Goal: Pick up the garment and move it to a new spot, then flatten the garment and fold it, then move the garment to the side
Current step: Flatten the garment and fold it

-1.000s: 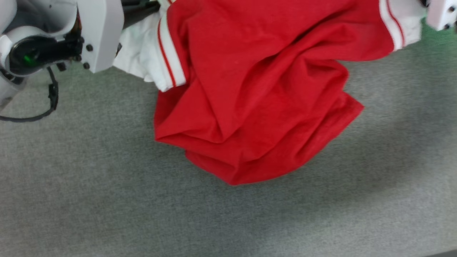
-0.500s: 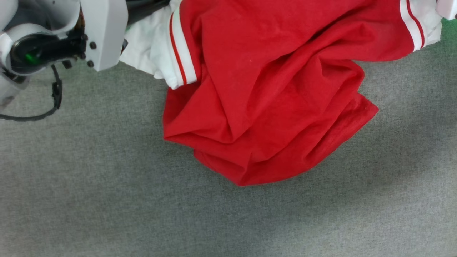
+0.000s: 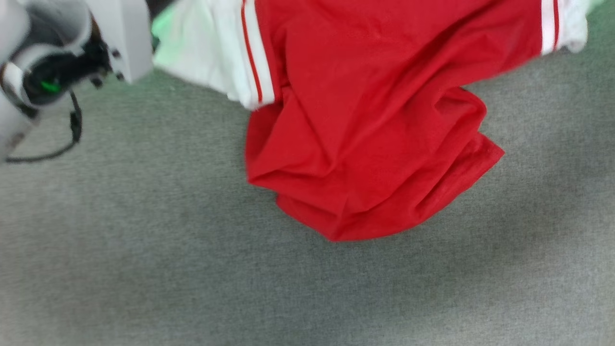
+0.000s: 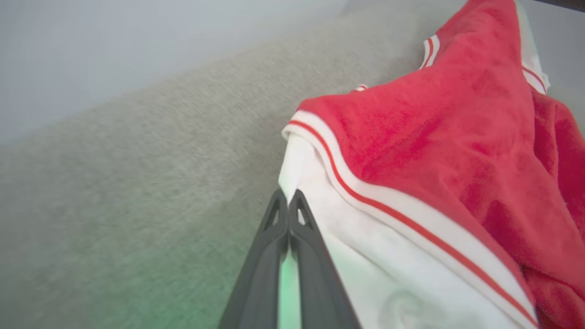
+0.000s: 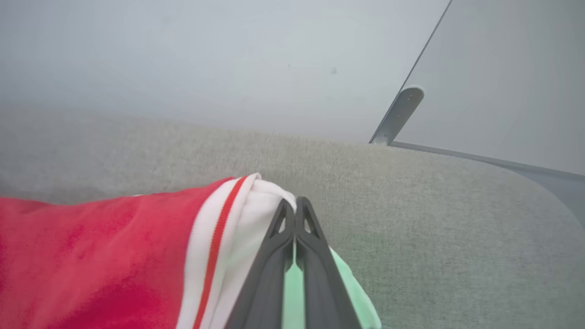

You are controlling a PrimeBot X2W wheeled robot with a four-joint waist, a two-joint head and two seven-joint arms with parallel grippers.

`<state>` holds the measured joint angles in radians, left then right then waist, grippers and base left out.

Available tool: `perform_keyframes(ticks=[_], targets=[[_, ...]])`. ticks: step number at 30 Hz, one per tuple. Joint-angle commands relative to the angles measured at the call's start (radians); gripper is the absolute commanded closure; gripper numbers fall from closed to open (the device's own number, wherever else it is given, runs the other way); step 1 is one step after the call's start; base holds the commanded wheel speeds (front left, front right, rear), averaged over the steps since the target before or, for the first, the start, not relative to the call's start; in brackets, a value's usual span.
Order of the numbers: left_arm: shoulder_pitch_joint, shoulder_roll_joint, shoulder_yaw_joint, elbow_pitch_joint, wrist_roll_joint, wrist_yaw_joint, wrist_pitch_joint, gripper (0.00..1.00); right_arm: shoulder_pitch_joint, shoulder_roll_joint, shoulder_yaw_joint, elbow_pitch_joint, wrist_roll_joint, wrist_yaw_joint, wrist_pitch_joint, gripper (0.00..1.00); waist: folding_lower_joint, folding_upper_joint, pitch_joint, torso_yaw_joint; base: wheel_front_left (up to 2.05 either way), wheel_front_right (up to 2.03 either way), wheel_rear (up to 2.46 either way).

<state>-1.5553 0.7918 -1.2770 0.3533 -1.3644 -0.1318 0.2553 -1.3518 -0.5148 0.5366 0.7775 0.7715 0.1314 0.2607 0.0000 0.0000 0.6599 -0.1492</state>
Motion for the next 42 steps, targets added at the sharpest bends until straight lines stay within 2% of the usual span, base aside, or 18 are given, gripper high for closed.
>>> perform_keyframes(ticks=[1, 8, 16, 21, 25, 30, 34, 39, 42], targets=[[-0.011, -0.006, 0.005, 0.012, -0.001, 0.002, -0.019, 1.0, -0.02, 0.0, -0.016, 0.009, -0.011, -0.001, -0.014, 1.0, 0.0, 0.0, -0.037, 0.023, 0.0, 0.0, 0.0], [-0.105, -0.07, 0.049, 0.2, 0.018, 0.002, -0.228, 1.0, -0.163, 0.052, -0.178, 0.172, -0.114, -0.001, -0.222, 1.0, 0.0, 0.0, -0.059, 0.043, 0.0, 0.0, 0.0], [-0.327, -0.178, 0.134, 0.493, 0.083, 0.003, -0.445, 1.0, -0.422, 0.132, -0.37, 0.411, -0.271, -0.002, -0.43, 1.0, 0.0, 0.0, -0.04, 0.058, 0.0, 0.0, 0.0], [-0.464, -0.241, 0.202, 0.592, 0.084, 0.003, -0.508, 1.0, -0.56, 0.151, -0.455, 0.48, -0.35, -0.002, -0.507, 1.0, 0.0, 0.0, -0.037, 0.064, 0.0, 0.0, 0.0], [-0.524, -0.248, 0.265, 0.596, 0.12, 0.003, -0.52, 1.0, -0.614, 0.162, -0.499, 0.493, -0.412, -0.002, -0.524, 1.0, 0.0, 0.0, -0.038, 0.069, 0.0, 0.0, 0.0], [-0.409, -0.239, 0.305, 0.557, 0.143, 0.003, -0.519, 1.0, -0.575, 0.191, -0.498, 0.504, -0.48, -0.002, -0.523, 1.0, 0.0, 0.0, -0.045, 0.076, 0.0, 0.0, 0.0], [-0.262, -0.213, 0.306, 0.48, 0.081, 0.003, -0.519, 1.0, -0.501, 0.219, -0.475, 0.506, -0.49, -0.002, -0.489, 1.0, 0.0, 0.0, -0.058, 0.083, 0.0, 0.0, 0.0], [-0.036, -0.158, 0.268, 0.32, 0.012, 0.002, -0.519, 1.0, -0.366, 0.238, -0.403, 0.483, -0.454, -0.002, -0.408, 1.0, 0.0, 0.0, -0.086, 0.098, 0.0, 0.0, 0.0], [0.106, -0.116, 0.263, 0.215, -0.042, 0.002, -0.519, 1.0, -0.26, 0.243, -0.352, 0.415, -0.399, -0.001, -0.347, 1.0, 0.0, 0.0, -0.11, 0.105, 0.0, 0.0, 0.0]])
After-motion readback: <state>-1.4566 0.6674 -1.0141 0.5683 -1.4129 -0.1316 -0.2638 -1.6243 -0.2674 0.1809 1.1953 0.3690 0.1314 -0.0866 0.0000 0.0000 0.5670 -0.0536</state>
